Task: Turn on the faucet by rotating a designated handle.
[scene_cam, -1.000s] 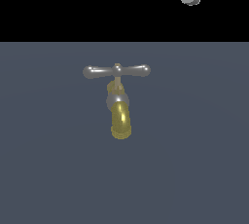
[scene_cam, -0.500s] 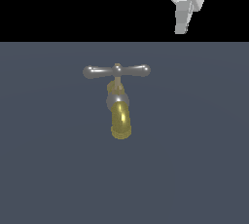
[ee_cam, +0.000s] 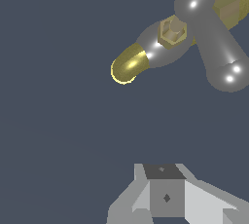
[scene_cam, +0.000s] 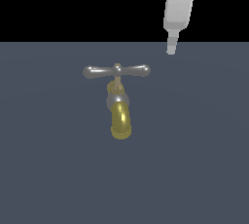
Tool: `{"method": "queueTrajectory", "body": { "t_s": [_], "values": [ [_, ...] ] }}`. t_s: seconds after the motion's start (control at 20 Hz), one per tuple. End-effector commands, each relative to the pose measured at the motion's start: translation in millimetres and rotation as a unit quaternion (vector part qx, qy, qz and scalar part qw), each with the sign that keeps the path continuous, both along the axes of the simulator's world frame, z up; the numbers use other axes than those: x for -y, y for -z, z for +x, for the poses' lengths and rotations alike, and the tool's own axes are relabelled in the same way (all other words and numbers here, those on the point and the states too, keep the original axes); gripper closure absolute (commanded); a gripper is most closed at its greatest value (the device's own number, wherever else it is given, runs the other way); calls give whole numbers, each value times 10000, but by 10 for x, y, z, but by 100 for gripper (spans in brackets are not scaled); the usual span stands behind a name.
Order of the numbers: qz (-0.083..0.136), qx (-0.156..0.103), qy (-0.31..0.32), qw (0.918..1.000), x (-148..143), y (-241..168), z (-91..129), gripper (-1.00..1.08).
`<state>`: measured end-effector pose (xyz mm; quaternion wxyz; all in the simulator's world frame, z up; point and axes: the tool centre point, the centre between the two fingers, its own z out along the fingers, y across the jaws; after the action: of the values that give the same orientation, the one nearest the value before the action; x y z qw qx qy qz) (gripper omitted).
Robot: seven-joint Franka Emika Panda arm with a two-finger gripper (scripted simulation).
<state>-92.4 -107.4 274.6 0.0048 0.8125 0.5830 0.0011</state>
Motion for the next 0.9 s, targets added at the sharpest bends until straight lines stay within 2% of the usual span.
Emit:
{"method": "queueTrajectory", "body": {
  "t_s": [0.0,0.3,0.85],
  "values": [
    [-2,-2,-282,9996,-15,96,87,108],
    [1,-15,-934,9956,-77,322,283,108],
    [18,-35,-1897,9818,-227,655,555,108]
  ]
}}
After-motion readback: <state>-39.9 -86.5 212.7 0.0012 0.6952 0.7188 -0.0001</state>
